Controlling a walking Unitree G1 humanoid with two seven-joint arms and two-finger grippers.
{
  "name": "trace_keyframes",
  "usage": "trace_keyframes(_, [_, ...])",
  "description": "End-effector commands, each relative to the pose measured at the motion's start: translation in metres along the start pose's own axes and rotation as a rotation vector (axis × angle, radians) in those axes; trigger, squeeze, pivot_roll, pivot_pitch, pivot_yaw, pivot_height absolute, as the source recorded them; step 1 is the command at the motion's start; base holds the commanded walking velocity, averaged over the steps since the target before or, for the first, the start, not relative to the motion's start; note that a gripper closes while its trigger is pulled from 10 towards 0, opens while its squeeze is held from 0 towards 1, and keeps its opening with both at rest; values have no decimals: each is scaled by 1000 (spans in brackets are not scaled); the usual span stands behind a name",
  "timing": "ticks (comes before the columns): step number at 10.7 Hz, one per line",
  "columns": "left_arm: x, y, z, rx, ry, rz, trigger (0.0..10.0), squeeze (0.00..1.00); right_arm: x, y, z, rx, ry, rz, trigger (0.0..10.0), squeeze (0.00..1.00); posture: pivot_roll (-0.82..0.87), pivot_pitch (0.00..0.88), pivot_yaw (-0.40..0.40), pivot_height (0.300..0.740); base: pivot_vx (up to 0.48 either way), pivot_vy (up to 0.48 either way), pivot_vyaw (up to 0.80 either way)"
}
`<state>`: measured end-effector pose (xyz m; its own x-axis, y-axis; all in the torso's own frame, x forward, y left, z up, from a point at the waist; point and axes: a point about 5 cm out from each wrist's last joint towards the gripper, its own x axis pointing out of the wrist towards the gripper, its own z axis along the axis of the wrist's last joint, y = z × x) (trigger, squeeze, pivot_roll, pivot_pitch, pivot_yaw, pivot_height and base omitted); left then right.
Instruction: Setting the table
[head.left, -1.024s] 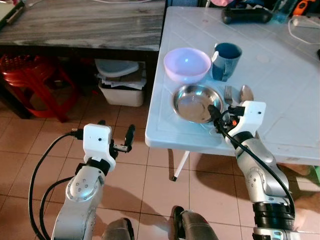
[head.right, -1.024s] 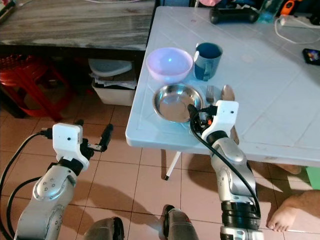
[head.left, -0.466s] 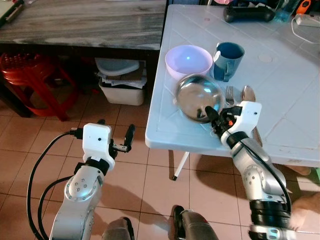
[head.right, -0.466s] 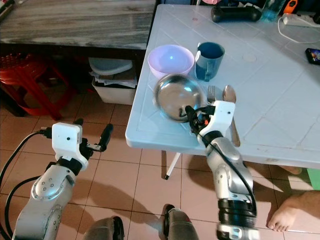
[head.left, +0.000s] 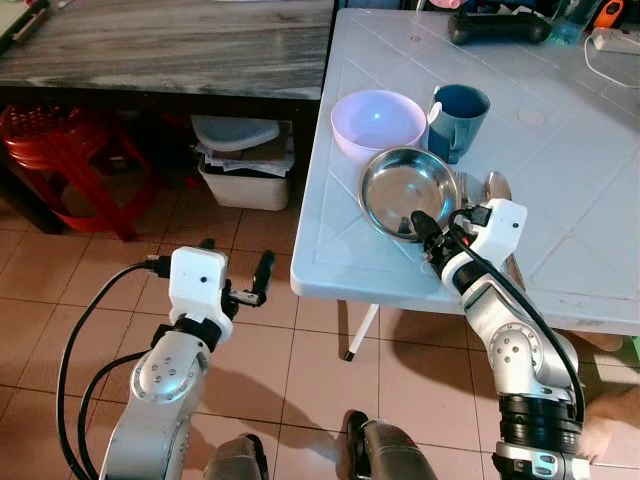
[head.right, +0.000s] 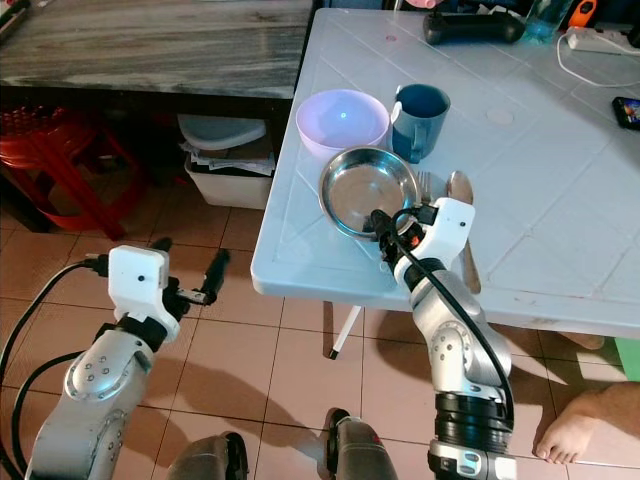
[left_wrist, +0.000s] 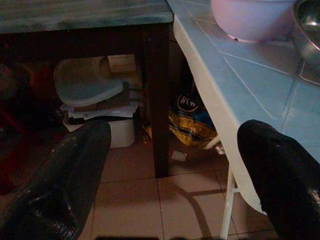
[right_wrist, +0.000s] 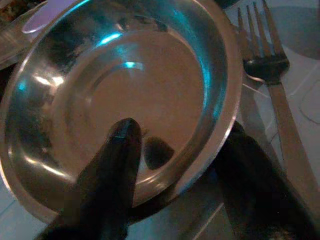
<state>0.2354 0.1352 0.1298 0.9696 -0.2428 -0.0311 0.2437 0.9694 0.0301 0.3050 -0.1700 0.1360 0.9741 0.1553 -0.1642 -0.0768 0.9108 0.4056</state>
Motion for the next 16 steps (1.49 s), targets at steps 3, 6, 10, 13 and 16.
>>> trace_keyframes(3, [-4,-4,4,18,-13,-84,10000,0,-4,-9,-10,24,77,-71,0,0,24,196,24,740,0,0,0])
trace_keyframes(6, [-9,-17,6,-21,-30,-243,10000,0,-7,-16,-15,36,105,-130,0,0,21,201,22,740,0,0,0])
trace_keyframes(10, [-14,-22,6,-11,-41,-354,10000,0,-7,-20,-12,71,106,-174,0,0,11,199,19,740,0,0,0])
trace_keyframes(13, [-13,-19,2,-5,-30,-345,10000,0,-10,-15,-14,105,82,-164,0,0,7,187,17,740,0,0,0])
trace_keyframes(16, [-2,-4,-8,-16,-2,-153,10000,0,-13,4,-11,162,14,-63,0,0,-2,165,14,740,0,320,0])
